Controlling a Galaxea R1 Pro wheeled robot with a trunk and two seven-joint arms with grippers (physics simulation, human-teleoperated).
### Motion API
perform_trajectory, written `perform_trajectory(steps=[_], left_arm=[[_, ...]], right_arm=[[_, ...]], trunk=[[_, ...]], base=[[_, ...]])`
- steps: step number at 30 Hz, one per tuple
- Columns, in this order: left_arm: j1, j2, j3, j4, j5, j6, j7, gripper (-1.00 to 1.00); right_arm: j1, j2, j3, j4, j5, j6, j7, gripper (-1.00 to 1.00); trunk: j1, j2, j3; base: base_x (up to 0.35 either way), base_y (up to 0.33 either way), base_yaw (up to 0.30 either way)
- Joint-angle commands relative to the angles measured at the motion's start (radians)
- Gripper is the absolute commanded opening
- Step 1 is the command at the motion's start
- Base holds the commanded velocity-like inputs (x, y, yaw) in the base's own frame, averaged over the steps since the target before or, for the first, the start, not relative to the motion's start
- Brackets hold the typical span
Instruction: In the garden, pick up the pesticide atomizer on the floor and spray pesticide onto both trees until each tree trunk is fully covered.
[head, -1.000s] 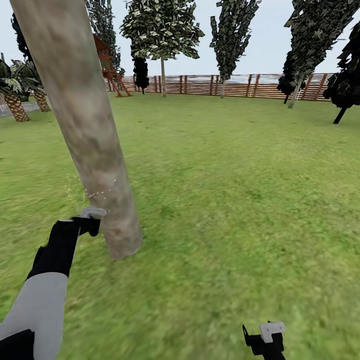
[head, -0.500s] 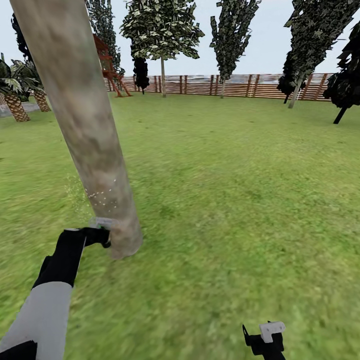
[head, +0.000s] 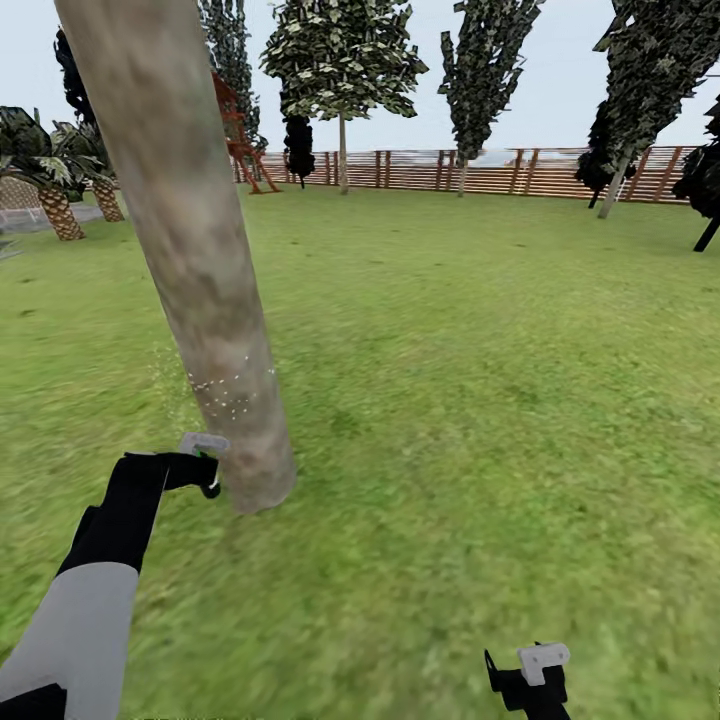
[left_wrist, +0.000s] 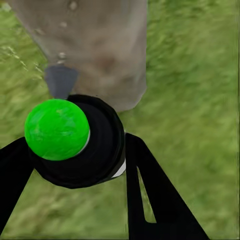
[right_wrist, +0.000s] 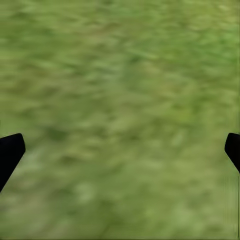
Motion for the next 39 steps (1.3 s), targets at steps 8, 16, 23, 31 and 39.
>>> perform_trajectory(steps=[8, 16, 23, 31, 39], left_arm=[[0.001, -0.008, 0.005, -0.006, 0.001, -0.001, 0.001, -1.0], [0.036, 0.003, 0.019, 0.014, -0.008, -0.002, 0.006, -1.0], [0.041, 0.029, 0.036, 0.014, -0.003, 0.0, 0.07, -1.0], [0.062, 0.04, 0.105, 0.034, 0.001, -0.048, 0.078, -1.0], [0.069, 0.025, 0.14, 0.171, 0.007, -0.225, 0.149, -1.0]], right_arm=[[0.0, -0.001, 0.0, 0.0, 0.0, 0.0, 0.0, 1.0], [0.0, -0.002, 0.0, 0.0, 0.0, 0.0, 0.0, 1.0], [0.0, 0.0, 0.0, 0.0, 0.0, 0.0, 0.0, 1.0], [0.0, 0.001, 0.001, 0.0, 0.0, 0.0, 0.001, 1.0], [0.0, 0.003, 0.001, 0.0, 0.002, 0.0, 0.002, 1.0]], trunk=[[0.0, 0.0, 0.0], [0.0, 0.0, 0.0], [0.0, 0.0, 0.0], [0.0, 0.0, 0.0], [0.0, 0.0, 0.0]], base=[[0.0, -0.257, 0.005], [0.007, -0.27, 0.0], [0.195, -0.205, 0.012], [0.167, -0.009, 0.257], [0.001, 0.0, 0.276]])
